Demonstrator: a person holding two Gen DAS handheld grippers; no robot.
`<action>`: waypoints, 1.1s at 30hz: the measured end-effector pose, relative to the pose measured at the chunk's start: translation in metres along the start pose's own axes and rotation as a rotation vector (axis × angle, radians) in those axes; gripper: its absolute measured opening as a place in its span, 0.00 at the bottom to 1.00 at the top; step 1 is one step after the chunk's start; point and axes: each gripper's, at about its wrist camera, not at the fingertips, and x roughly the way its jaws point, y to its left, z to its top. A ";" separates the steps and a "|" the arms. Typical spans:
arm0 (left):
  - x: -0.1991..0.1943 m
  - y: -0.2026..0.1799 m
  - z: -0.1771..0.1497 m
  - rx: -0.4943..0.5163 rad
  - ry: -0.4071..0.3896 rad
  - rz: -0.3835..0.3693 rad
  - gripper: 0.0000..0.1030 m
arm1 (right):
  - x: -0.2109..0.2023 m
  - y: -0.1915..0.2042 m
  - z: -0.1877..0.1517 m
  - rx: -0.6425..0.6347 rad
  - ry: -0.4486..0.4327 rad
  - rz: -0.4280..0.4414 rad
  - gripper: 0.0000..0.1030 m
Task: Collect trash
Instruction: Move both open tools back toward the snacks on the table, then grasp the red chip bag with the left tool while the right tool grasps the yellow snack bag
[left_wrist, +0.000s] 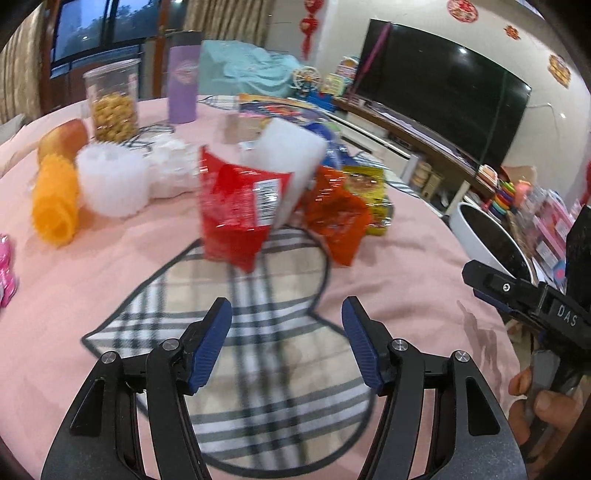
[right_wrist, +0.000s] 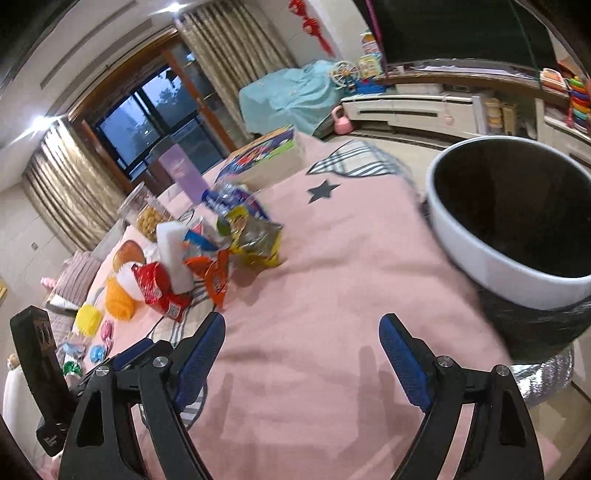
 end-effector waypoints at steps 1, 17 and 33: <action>-0.001 0.005 0.000 -0.008 -0.001 0.006 0.62 | 0.004 0.003 -0.001 -0.006 0.007 0.004 0.84; 0.011 0.027 0.012 -0.049 0.009 0.054 0.69 | 0.040 0.019 0.012 -0.054 0.046 0.013 0.84; 0.039 0.034 0.042 -0.061 0.005 0.069 0.65 | 0.090 0.036 0.046 -0.116 0.077 0.033 0.79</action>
